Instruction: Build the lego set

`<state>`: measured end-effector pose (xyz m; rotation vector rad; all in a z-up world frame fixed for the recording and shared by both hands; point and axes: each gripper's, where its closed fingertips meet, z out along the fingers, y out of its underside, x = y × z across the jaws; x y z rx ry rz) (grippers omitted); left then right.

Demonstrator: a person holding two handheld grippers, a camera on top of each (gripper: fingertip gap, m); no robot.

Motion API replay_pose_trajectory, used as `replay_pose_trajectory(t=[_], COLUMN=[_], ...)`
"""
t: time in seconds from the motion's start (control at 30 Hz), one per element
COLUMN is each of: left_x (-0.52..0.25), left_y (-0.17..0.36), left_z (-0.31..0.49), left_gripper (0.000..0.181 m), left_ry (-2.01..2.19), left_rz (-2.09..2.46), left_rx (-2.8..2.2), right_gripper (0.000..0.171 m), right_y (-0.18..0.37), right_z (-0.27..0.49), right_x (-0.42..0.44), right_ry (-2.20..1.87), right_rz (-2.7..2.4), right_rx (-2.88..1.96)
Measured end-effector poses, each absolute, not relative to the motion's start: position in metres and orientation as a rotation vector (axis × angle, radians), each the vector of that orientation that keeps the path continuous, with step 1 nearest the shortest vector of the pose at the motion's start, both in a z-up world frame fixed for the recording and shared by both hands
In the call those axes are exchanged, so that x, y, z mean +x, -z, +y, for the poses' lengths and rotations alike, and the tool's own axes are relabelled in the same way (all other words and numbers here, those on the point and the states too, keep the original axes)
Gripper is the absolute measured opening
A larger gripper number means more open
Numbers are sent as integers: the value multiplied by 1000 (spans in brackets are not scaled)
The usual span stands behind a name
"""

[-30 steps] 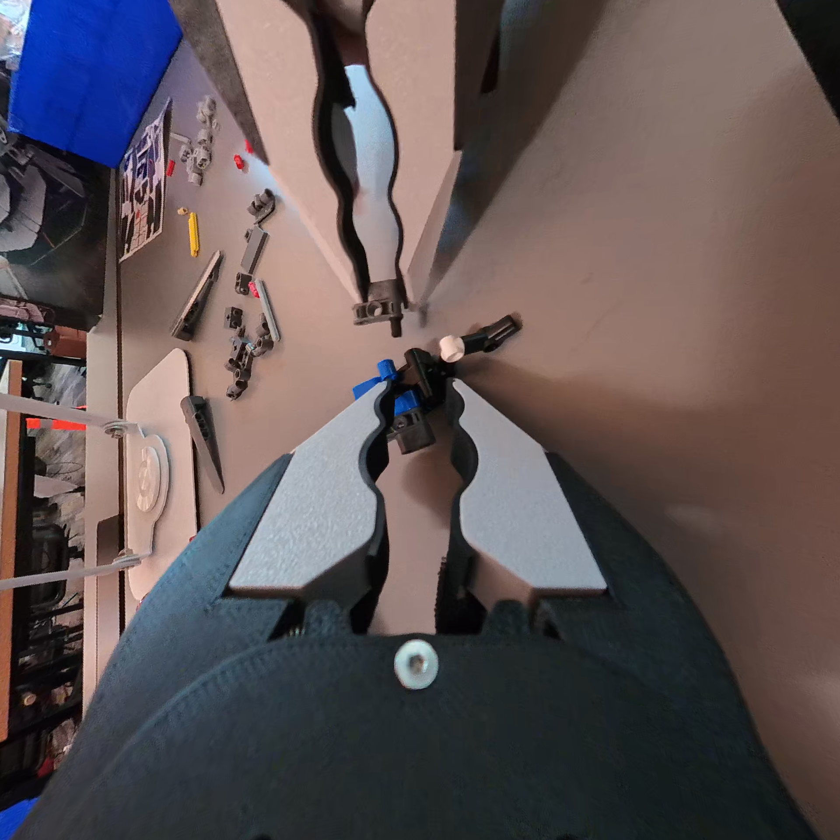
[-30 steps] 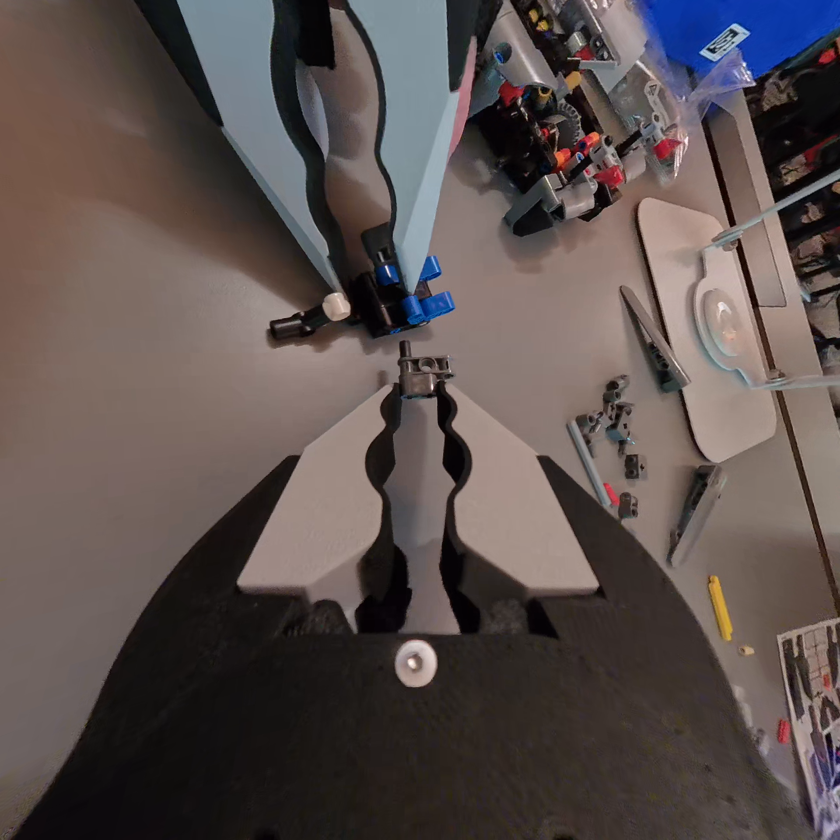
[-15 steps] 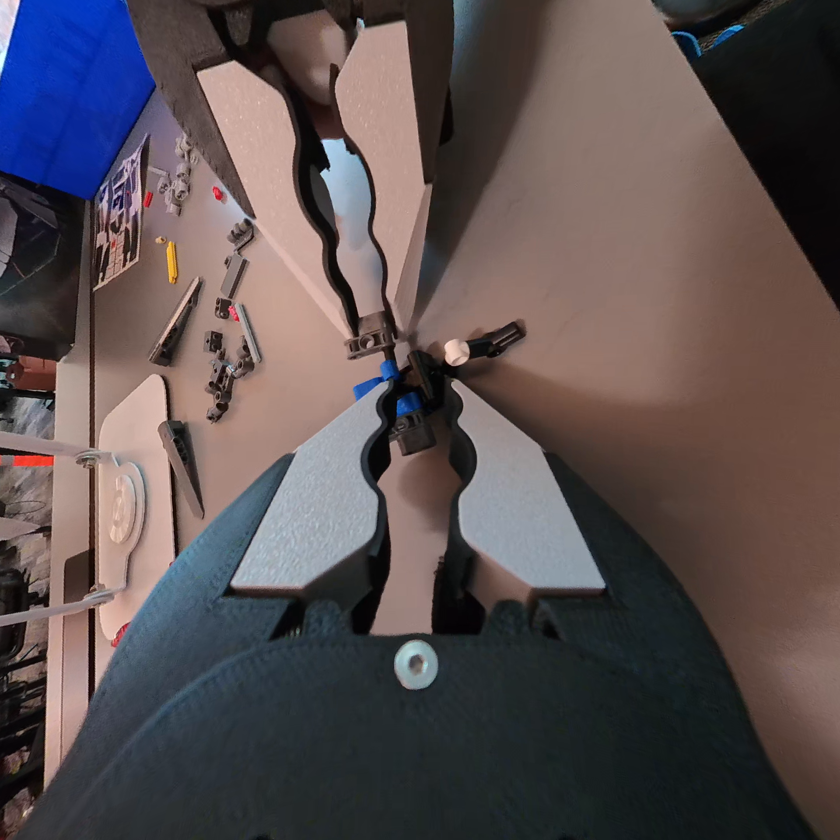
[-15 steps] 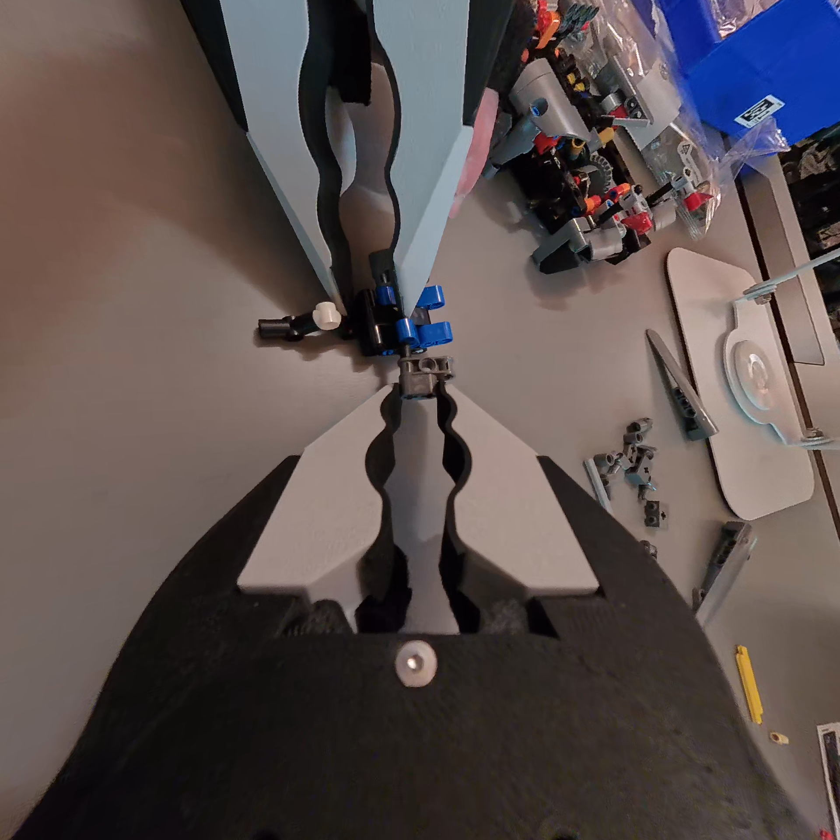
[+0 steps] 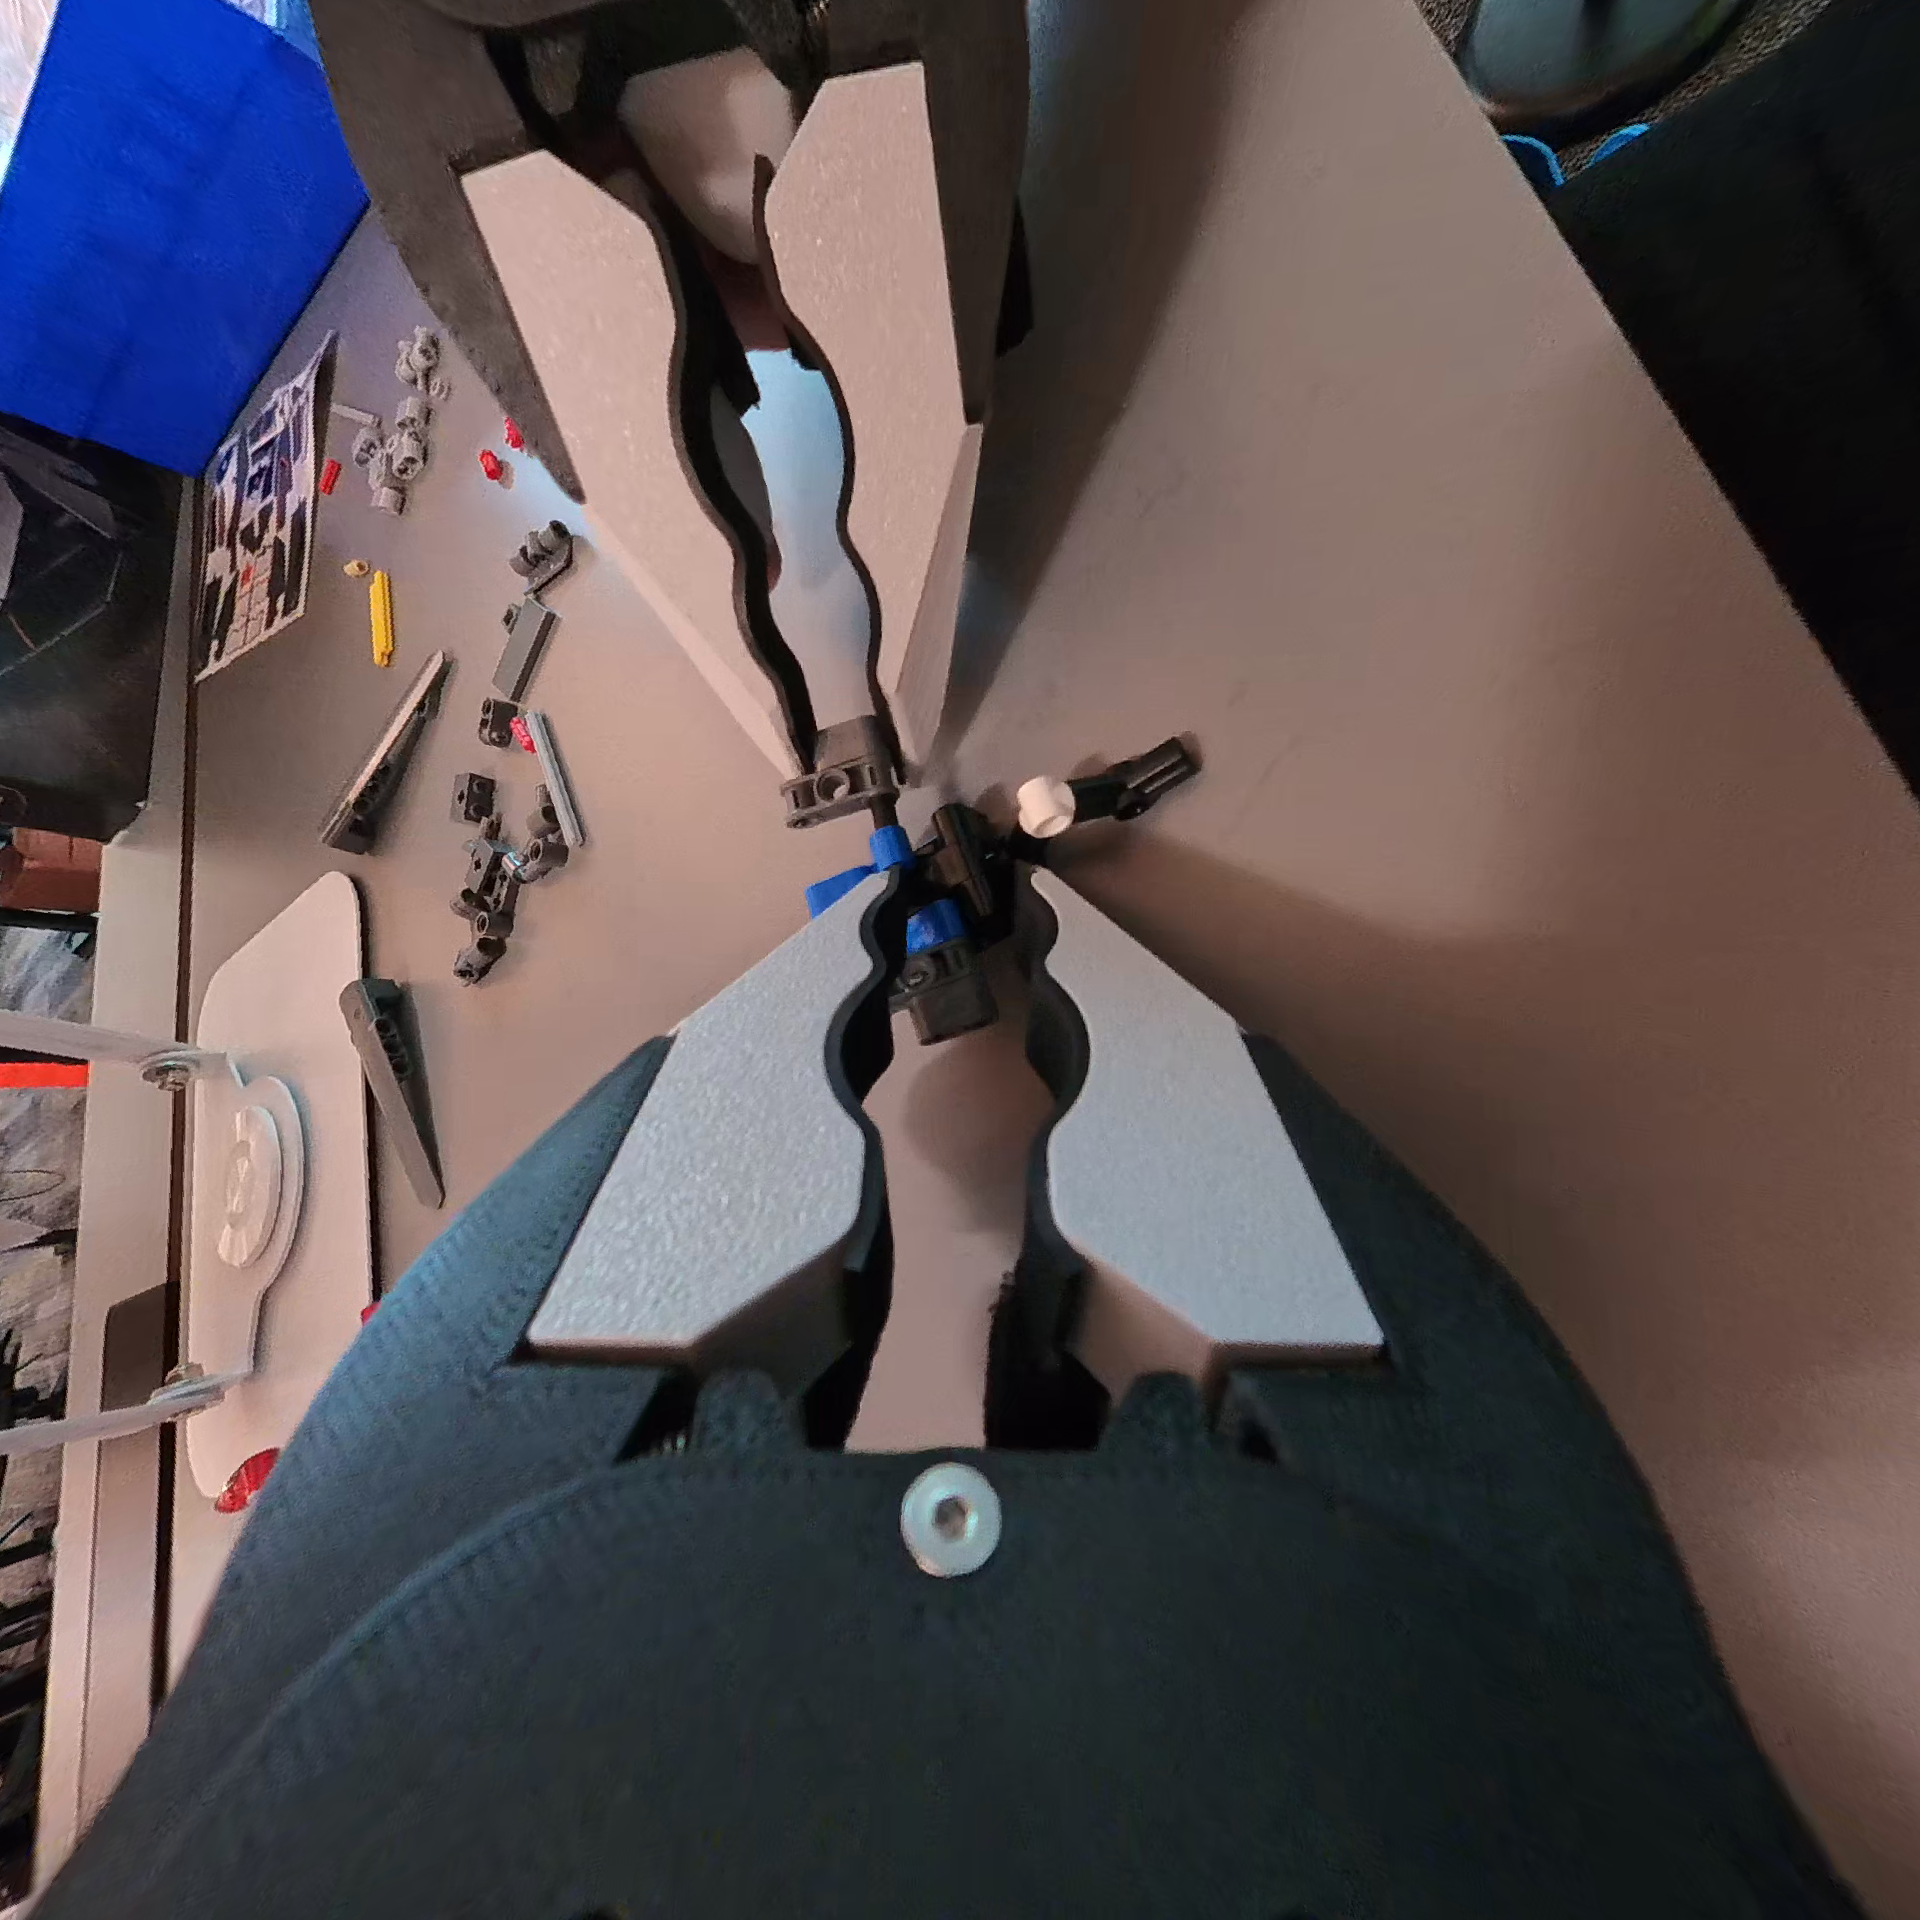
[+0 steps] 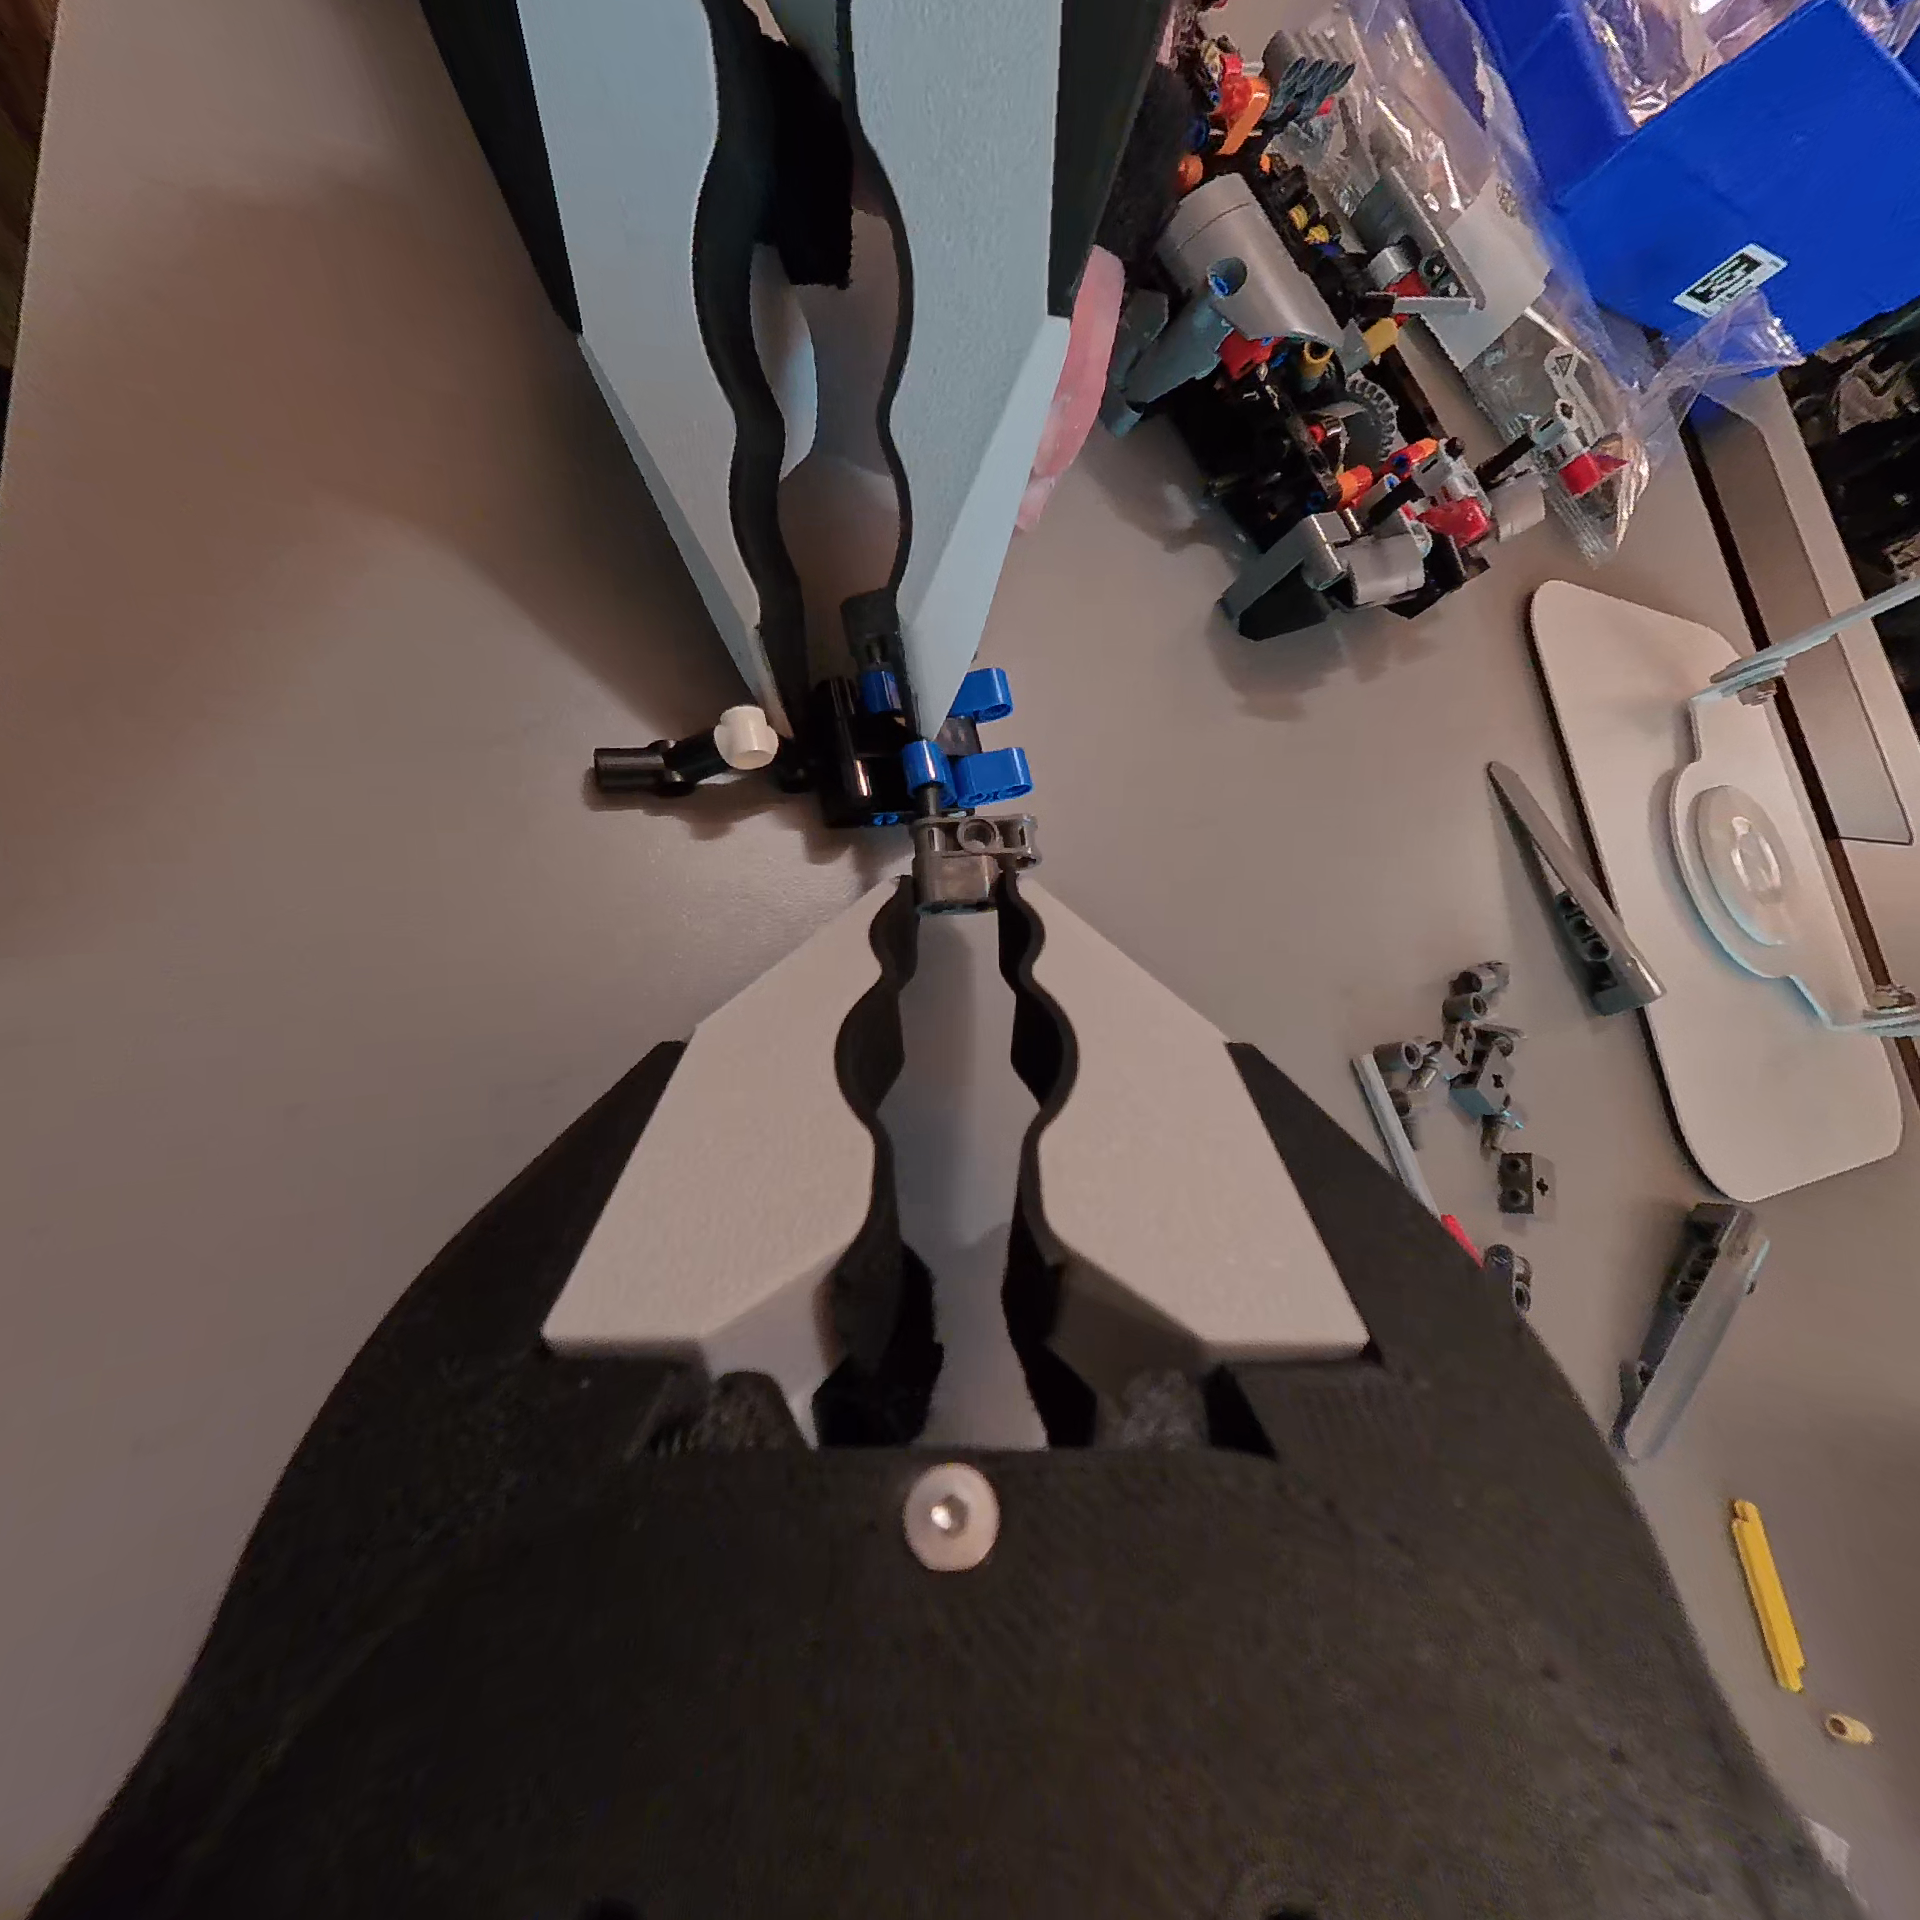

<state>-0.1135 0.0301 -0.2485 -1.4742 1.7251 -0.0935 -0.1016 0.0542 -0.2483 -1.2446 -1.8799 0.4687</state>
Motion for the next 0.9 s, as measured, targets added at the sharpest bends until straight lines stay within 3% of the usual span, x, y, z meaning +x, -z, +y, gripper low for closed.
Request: replay_pose_trajectory(t=[0.03,0.9], left_x=[-114,-112], left_y=[248,248], left_z=[30,28], left_gripper=[17,16], left_ry=[98,181], left_rz=[1723,1687], left_rx=[-1476,-1503], right_gripper=[13,12], right_y=[249,251], right_z=[54,54], right_x=[-102,-102], right_ry=[-471,-392], right_rz=[-1877,-1920], right_rx=[-1246,-1167])
